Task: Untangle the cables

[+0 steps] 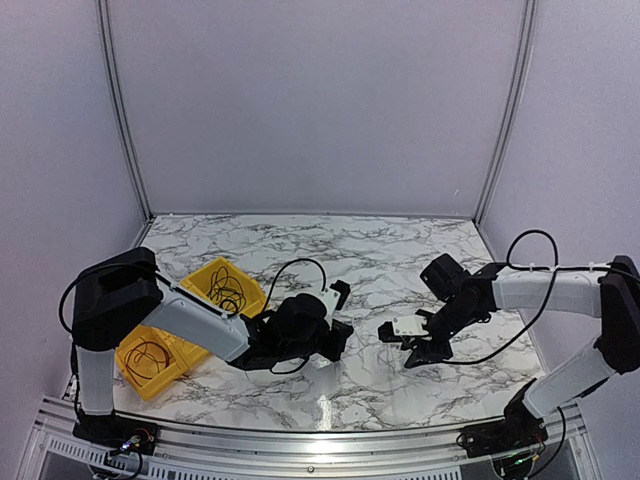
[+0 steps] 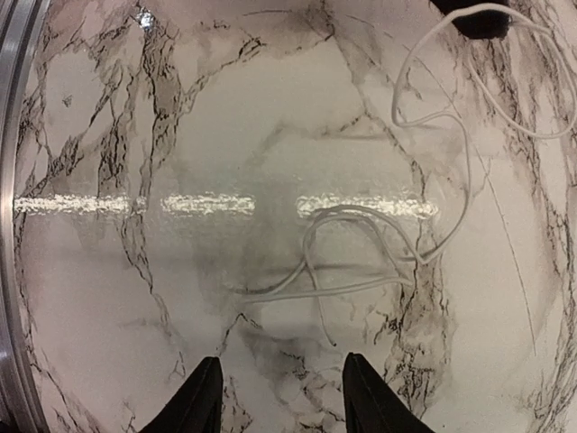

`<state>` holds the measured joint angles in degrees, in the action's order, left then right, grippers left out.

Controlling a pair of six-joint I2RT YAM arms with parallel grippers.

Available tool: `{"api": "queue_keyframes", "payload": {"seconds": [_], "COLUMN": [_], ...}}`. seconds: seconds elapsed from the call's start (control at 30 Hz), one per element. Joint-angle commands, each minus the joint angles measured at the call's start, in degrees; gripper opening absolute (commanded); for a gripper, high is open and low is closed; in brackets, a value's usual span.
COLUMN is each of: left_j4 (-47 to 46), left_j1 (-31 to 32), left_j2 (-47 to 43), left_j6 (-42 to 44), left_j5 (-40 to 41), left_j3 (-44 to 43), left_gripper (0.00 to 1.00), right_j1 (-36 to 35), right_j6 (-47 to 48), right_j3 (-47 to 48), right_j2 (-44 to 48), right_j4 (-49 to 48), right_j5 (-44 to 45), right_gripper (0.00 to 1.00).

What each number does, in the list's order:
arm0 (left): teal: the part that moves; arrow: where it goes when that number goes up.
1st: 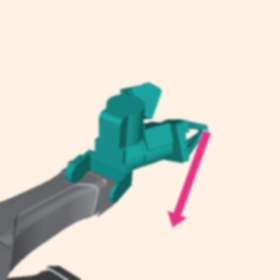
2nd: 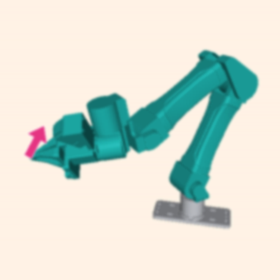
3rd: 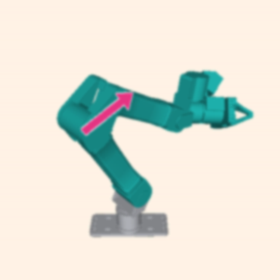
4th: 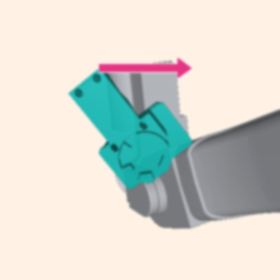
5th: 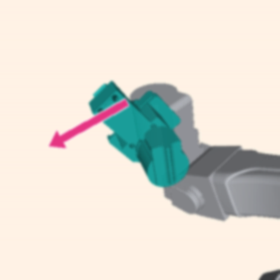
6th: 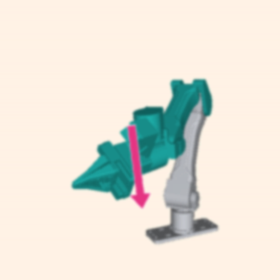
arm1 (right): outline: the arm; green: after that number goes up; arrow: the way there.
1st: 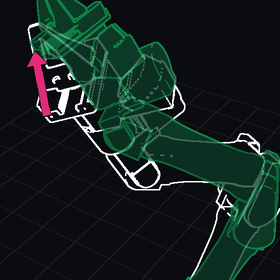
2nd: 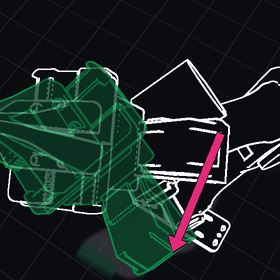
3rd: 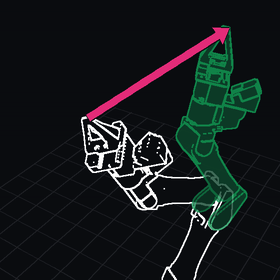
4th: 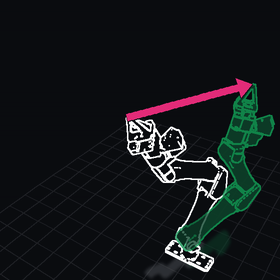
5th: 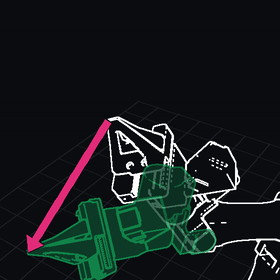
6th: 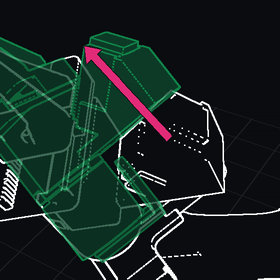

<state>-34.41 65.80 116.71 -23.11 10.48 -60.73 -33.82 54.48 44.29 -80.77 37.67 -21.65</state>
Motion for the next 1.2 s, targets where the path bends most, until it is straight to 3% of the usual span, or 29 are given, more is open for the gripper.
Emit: {"api": "queue_keyframes", "payload": {"seconds": [0.0, 0.5, 0.63, 0.77, 0.8, 0.93, 1.17], "left_j4": [-1.31, -1.28, -1.27, -1.27, -1.27, 0.26, 13.52], "left_j1": [0.12, 0.02, -0.04, -0.47, -0.61, -1.09, -1.52], "left_j2": [-1.39, -0.35, -0.82, -2.65, -4.23, -13.72, -36.14], "left_j6": [-0.61, -0.26, 0.28, 0.98, 1.15, 2.12, 4.21], "left_j5": [0.24, 1.35, 2.16, 3.45, 4.08, 8.94, 18.87], "left_j3": [0.88, 0.17, 0.71, 2.39, 3.63, 9.91, 19.03], "left_gripper": [0.00, 0.00, 0.00, 0.00, 0.00, 0.00, 0.00], "right_j1": [-1.27, -2.63, -2.73, -2.74, -2.63, 1.39, 16.33], "right_j6": [0.64, 1.83, 2.12, 2.01, 1.91, 2.10, 3.28], "right_j3": [0.58, 1.36, 1.60, 1.12, 0.74, 0.34, 1.68], "right_j2": [-1.67, -7.46, -9.51, -8.91, -8.17, -3.74, 0.20], "right_j4": [-1.59, -6.56, -6.02, -5.71, -5.72, -5.15, -4.79], "right_j5": [0.83, 2.70, 3.01, 4.23, 5.11, 6.80, 6.83], "right_gripper": [0.46, 0.44, 0.33, 0.06, 0.00, 0.00, 0.00]}}
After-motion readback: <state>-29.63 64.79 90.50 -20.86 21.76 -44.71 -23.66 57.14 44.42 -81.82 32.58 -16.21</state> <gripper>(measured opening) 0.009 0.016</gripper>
